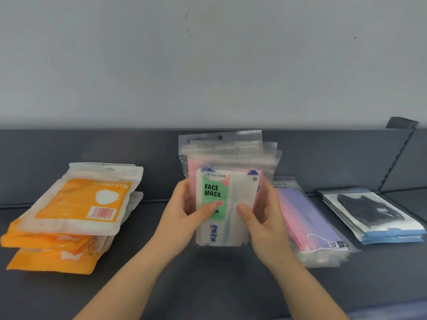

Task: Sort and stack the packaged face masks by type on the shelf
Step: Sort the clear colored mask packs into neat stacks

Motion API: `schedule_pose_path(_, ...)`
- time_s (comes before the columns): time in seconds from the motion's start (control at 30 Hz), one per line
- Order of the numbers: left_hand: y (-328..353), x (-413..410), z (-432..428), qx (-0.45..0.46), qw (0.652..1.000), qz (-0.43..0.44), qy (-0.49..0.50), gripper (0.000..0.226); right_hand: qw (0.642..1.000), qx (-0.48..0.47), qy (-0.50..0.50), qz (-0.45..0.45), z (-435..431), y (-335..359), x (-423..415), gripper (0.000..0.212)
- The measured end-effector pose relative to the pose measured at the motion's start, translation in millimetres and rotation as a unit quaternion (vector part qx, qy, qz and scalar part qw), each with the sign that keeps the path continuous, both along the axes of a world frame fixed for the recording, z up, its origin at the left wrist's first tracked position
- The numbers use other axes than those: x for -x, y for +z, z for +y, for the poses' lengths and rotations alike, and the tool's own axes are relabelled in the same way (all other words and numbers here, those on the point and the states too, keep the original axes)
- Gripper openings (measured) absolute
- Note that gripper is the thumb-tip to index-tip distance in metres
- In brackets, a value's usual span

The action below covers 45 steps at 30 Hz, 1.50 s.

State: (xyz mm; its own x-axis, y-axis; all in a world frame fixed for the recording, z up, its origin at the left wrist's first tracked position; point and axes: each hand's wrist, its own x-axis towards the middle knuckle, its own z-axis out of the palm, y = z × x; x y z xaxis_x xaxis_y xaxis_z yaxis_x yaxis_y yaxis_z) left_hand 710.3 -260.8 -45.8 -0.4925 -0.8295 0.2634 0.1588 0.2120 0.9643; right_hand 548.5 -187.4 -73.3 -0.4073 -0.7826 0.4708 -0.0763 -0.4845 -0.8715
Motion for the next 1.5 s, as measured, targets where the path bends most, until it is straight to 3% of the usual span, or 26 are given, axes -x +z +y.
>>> schedule_pose_path(0.2,-37.5,5.1,-7.4,0.000,0.991,-0.136,0.013,0.062,0.990,-0.115,0.036,0.076,-1.3,-20.3,7.5,0.073)
schedule_pose_path(0.37,-36.9,9.4,-7.1,0.004,0.988,-0.152,0.027,0.057,0.987,-0.126,0.010,0.094,-2.6,-20.1,13.7,0.071)
schedule_pose_path(0.6,-36.6,10.2,-12.7,-0.066,0.975,-0.210,0.010,0.046,0.963,-0.255,0.011,0.082,-5.8,-25.0,18.3,0.056)
schedule_pose_path(0.7,-33.4,7.2,-16.3,-0.156,0.968,-0.197,-0.005,0.038,0.950,-0.307,0.042,0.047,-4.8,-20.7,24.6,0.045)
schedule_pose_path(0.77,-33.8,4.2,-16.3,-0.210,0.949,-0.234,-0.027,0.040,0.929,-0.360,0.069,0.045,-3.5,-19.3,24.9,0.033)
schedule_pose_path(0.83,-35.6,0.9,-15.9,-0.224,0.927,-0.295,-0.053,0.059,0.907,-0.404,0.079,0.088,-1.7,-17.5,21.6,0.023)
schedule_pose_path(0.93,-35.8,4.8,-14.6,-0.141,0.913,-0.381,-0.033,0.045,0.881,-0.422,0.028,0.213,-4.2,-14.9,18.5,0.011)
schedule_pose_path(1.0,-30.9,8.0,-9.6,-0.083,0.879,-0.469,0.006,0.053,0.852,-0.440,-0.016,0.283,-5.1,-11.3,17.1,0.021)
schedule_pose_path(1.07,-28.4,10.8,-6.9,-0.075,0.856,-0.511,0.032,0.087,0.829,-0.451,-0.038,0.328,-3.1,-6.3,14.6,0.043)
schedule_pose_path(1.1,-27.5,12.7,-6.4,-0.070,0.854,-0.513,0.044,0.101,0.820,-0.452,-0.048,0.348,-0.6,-2.1,14.4,0.053)
schedule_pose_path(1.17,-25.7,17.5,-6.3,-0.022,0.860,-0.502,0.087,0.106,0.833,-0.423,-0.066,0.351,6.6,12.8,16.3,0.055)
schedule_pose_path(1.3,-12.5,38.3,2.5,0.050,0.937,-0.334,0.092,0.068,0.871,-0.327,-0.166,0.327,18.6,41.9,47.0,0.026)
schedule_pose_path(1.37,-6.5,53.7,8.4,0.030,0.962,-0.267,0.038,0.054,0.855,-0.325,-0.226,0.335,24.3,47.6,76.7,0.016)
schedule_pose_path(1.5,-2.0,100.6,20.5,-0.117,0.966,-0.217,-0.079,0.035,0.768,-0.461,-0.277,0.347,35.9,39.7,141.0,0.053)
